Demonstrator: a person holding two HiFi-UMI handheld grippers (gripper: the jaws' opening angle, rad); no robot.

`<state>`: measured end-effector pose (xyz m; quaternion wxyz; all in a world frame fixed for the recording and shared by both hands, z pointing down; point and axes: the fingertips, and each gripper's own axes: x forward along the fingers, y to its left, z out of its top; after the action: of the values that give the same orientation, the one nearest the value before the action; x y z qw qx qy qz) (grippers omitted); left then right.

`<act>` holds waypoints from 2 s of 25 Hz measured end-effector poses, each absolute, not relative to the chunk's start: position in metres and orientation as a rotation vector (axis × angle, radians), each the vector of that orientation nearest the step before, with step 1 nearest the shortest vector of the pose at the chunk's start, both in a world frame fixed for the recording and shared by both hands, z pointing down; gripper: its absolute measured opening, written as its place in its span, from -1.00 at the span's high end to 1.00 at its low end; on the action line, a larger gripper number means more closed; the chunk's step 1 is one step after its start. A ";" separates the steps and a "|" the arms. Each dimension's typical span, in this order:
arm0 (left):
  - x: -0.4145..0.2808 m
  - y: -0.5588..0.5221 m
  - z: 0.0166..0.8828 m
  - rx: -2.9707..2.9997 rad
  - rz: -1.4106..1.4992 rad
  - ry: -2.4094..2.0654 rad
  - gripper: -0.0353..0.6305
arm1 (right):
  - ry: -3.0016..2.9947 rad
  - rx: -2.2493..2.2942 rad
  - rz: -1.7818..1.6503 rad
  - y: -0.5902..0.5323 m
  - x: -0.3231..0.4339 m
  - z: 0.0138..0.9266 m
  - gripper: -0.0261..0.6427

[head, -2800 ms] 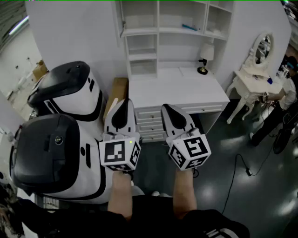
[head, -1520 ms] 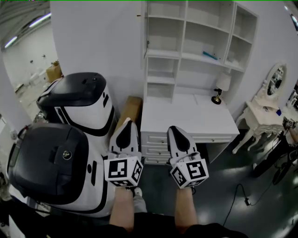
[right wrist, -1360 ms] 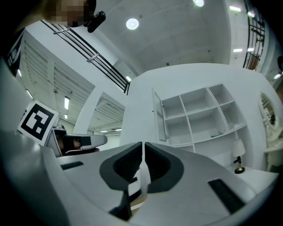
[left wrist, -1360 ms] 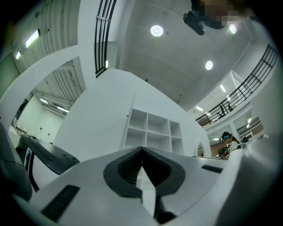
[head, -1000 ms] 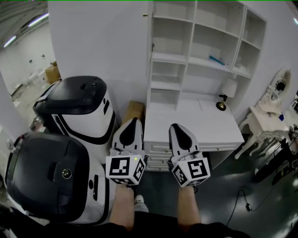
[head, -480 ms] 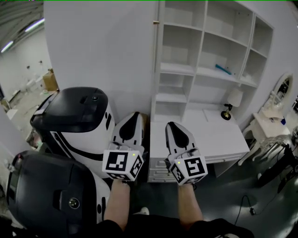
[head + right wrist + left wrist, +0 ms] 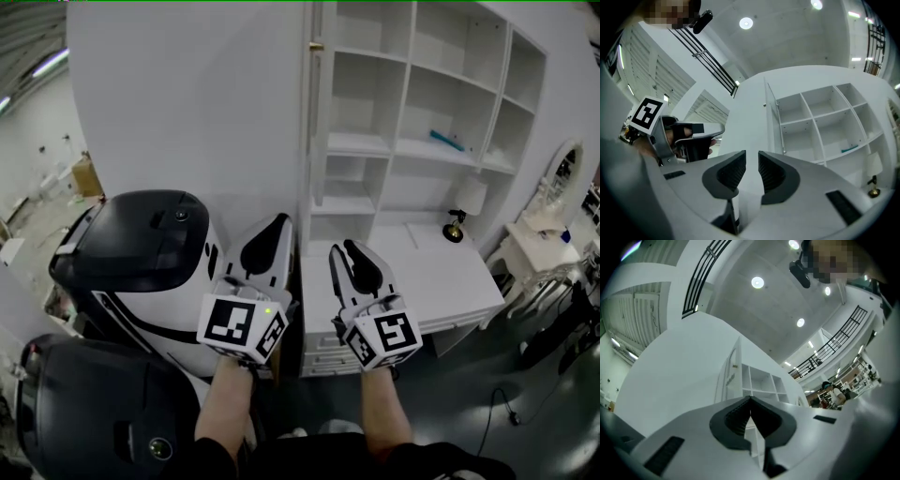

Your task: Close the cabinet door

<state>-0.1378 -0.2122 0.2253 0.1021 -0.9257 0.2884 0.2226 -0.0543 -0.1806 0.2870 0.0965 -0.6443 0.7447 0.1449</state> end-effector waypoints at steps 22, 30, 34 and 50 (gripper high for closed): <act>-0.097 -0.276 0.116 -2.515 0.618 0.736 0.75 | 2.185 -2.044 0.732 -0.268 -0.029 0.219 0.56; -0.074 -0.309 0.088 -2.454 0.597 0.717 0.68 | 2.165 -2.113 0.896 -0.297 -0.025 0.208 0.51; -0.066 -0.318 0.072 -2.421 0.612 0.692 0.66 | 2.159 -2.102 0.901 -0.307 -0.023 0.204 0.50; -0.031 -0.361 0.019 -2.352 0.540 0.692 0.63 | 2.203 -2.055 0.954 -0.334 -0.019 0.200 0.50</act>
<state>-0.0315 -0.3610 0.0192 0.3105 -0.8906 0.2621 0.2043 -0.0191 -0.3337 0.1996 -0.0094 -0.6503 0.6971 0.3020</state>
